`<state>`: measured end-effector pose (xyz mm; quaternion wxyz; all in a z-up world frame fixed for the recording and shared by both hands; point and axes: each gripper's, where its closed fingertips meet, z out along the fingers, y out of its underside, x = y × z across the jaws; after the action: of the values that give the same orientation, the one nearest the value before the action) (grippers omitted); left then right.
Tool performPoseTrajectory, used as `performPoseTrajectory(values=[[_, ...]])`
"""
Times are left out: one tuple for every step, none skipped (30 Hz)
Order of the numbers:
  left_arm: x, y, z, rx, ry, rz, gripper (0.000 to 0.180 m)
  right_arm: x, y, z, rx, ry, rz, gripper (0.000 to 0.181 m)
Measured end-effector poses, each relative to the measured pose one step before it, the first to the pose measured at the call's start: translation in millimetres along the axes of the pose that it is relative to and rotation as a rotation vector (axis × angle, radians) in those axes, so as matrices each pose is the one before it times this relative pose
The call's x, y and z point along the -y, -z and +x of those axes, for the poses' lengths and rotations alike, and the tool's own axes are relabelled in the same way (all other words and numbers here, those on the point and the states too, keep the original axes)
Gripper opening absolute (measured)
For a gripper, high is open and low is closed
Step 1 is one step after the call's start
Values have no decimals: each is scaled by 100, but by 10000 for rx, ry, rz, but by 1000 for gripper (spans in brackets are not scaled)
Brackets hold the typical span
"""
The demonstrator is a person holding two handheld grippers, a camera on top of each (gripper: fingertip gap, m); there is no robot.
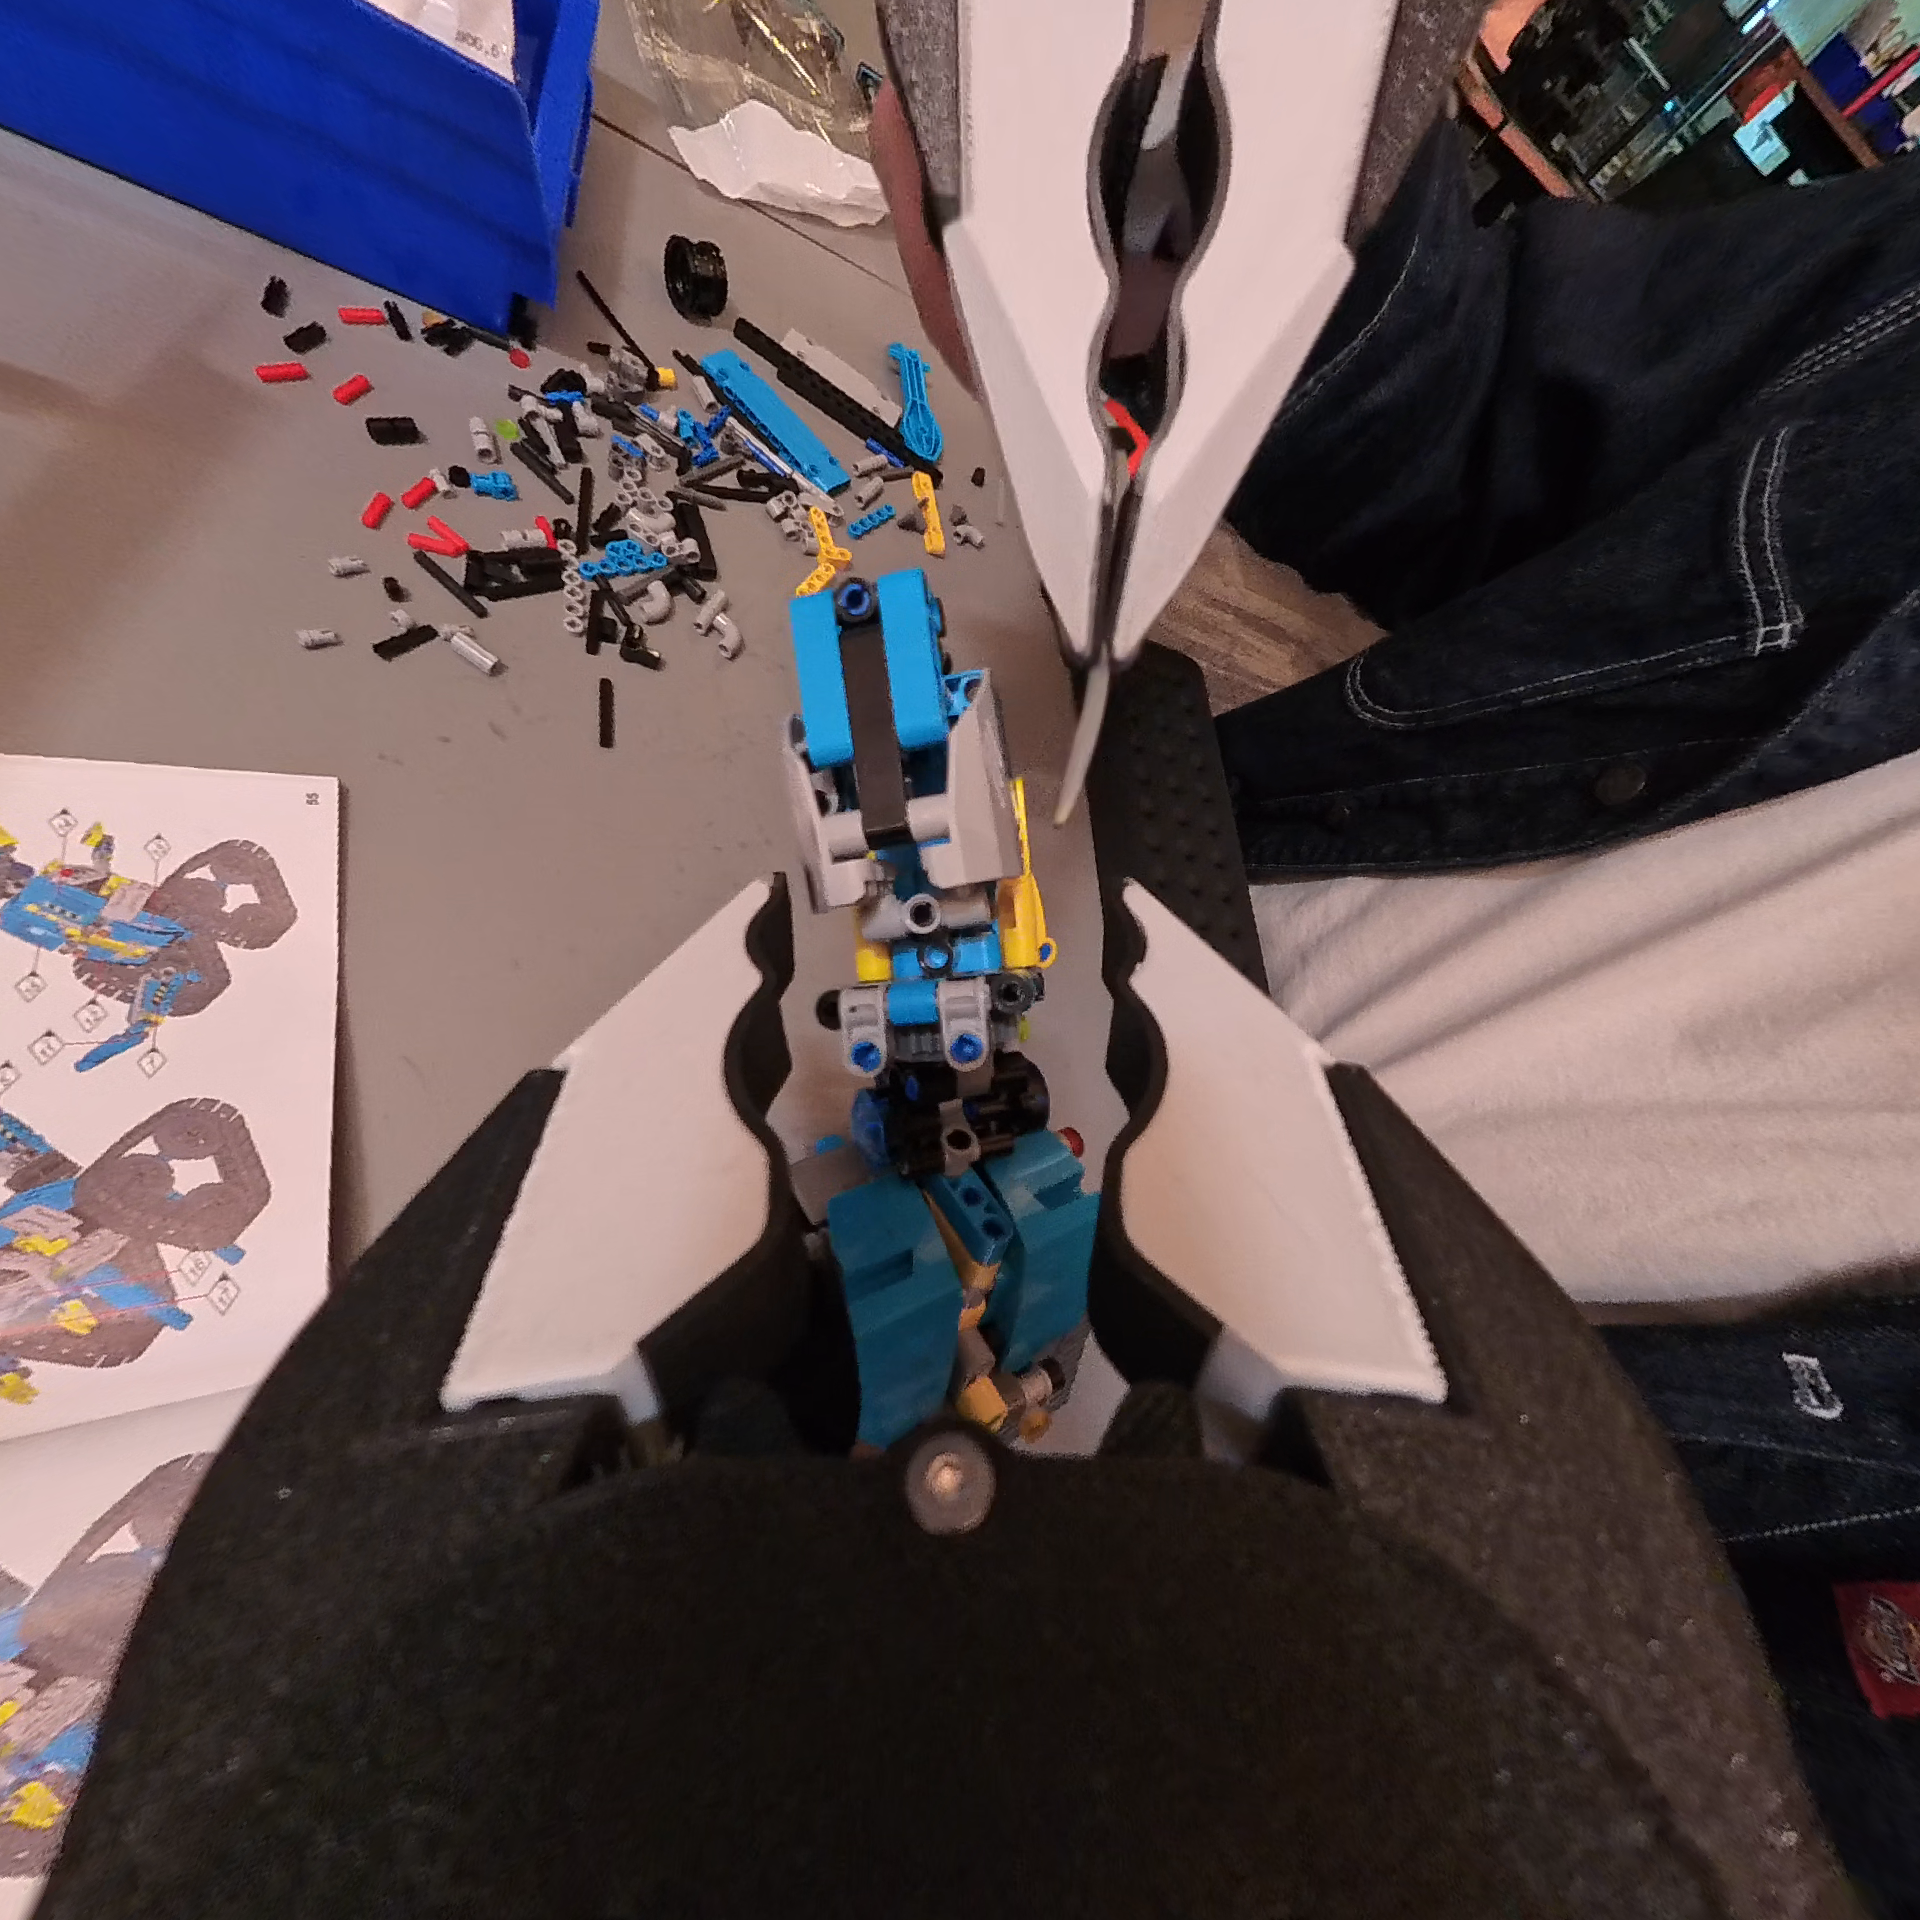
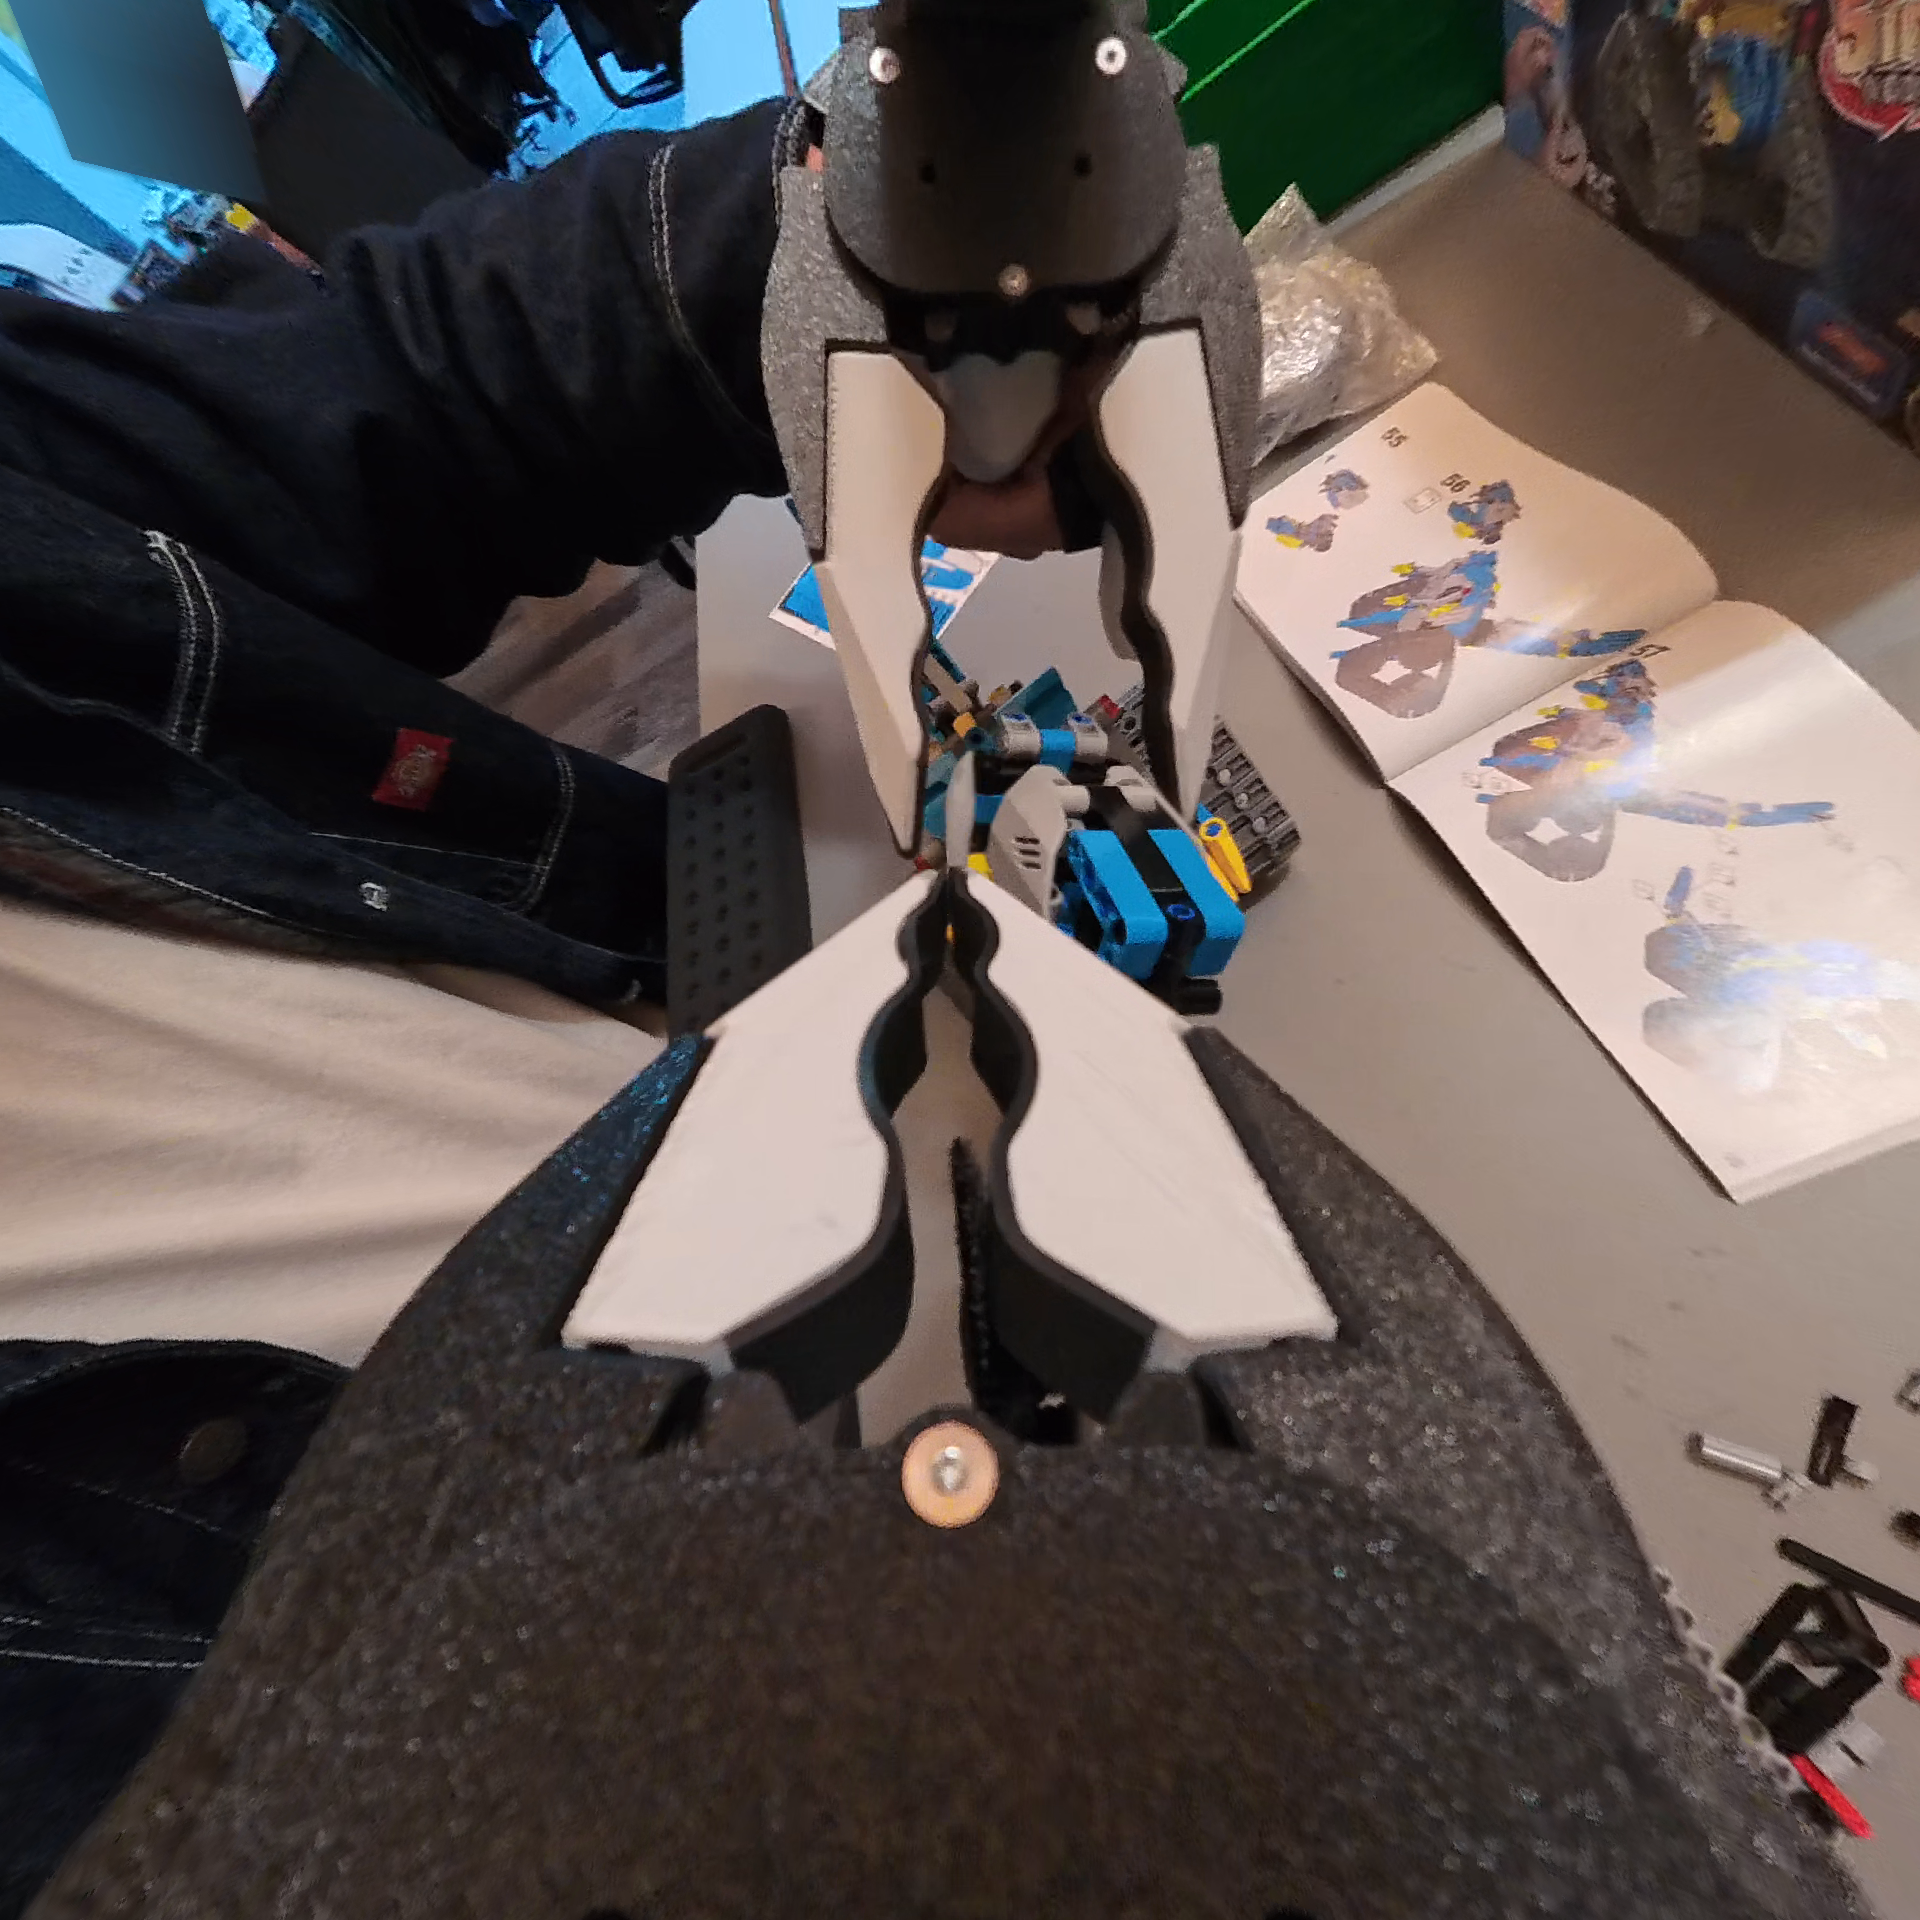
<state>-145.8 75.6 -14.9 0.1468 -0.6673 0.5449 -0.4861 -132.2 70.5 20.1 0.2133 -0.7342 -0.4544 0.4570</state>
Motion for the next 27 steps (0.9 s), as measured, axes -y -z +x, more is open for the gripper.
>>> performPoseTrajectory(values=[[27, -81, -52, -34, 48, -7, 58, -87, -209, 42, 16, 14, -78, 0], [30, -89, -74, -11, 30, -9, 58, -129, -192, 117, -55, 34, -100, 0], [12, -85, -92, 3, 21, -20, 58, -42, -137, -104, 82, 8, -34, 0], [-7, -88, -36, -21, 10, -35, 58, 99, -52, -282, 204, -45, 70, 0], [-14, -72, 14, -32, -8, -28, 57, 46, -11, -60, 63, -49, 26, 0], [-8, -74, 34, -22, -21, -19, 56, -105, 11, 275, -157, 34, -57, 0], [-50, -59, 42, -16, -24, -39, 55, -96, 3, 172, -89, 45, -56, 0], [-90, -72, 2, -4, -15, -55, 55, 32, -12, -264, 180, -40, 12, 0], [-98, -53, 42, -28, -8, -48, 55, 162, 13, -352, 179, -23, 80, 0], [-78, -40, 99, -62, -6, -26, 55, 89, 12, -82, -42, 69, 6, 0], [-63, -33, 63, -39, -1, -9, 55, -80, -15, 110, -150, 117, -101, 0], [-74, -43, -16, -2, 2, -21, 55, -64, -49, -14, -14, 77, -75, 0], [-55, -30, -31, 8, -1, -20, 55, 48, -42, -44, 80, -36, 14, 0], [-14, -13, -17, -2, 5, 3, 55, 9, -28, 161, -17, -59, 11, 0], [15, 0, 10, -17, 11, 15, 55, -58, -22, 355, -117, -44, -31, 0], [29, 7, 34, -17, -1, 15, 55, -87, -30, 291, -85, -42, -37, 0], [9, 12, 10, 1, -12, 3, 55, -22, -10, 66, 28, -31, 13, 0], [-10, 18, -32, 22, -11, -8, 55, 98, 18, -6, 35, -18, 81, 0], [0, 29, 4, -6, -5, 5, 54, -26, 7, 1, -2, 2, -7, 0], [27, 39, 30, -28, 5, 19, 54, -184, -28, 95, -77, 33, -109, 0], [5, 34, -13, -10, 7, 6, 54, -143, -40, 142, -119, 46, -91, 0], [-8, 27, -34, -3, 0, -2, 53, -21, -33, -20, -1, 10, -14, 0], [29, 41, -37, -3, 3, 14, 52, 51, 5, -22, 9, -28, 23, 0], [46, 33, -22, -10, 11, 26, 52, 33, 18, 104, -63, -4, 7, 0], [58, 20, -19, -5, 9, 23, 52, -33, 15, 63, -33, 13, -31, 0], [66, 17, -9, 2, -2, 19, 52, -4, -1, 33, -22, 14, -15, 0], [33, 12, 11, 2, -8, -1, 52, 20, 6, 40, -17, 5, 2, 0]])
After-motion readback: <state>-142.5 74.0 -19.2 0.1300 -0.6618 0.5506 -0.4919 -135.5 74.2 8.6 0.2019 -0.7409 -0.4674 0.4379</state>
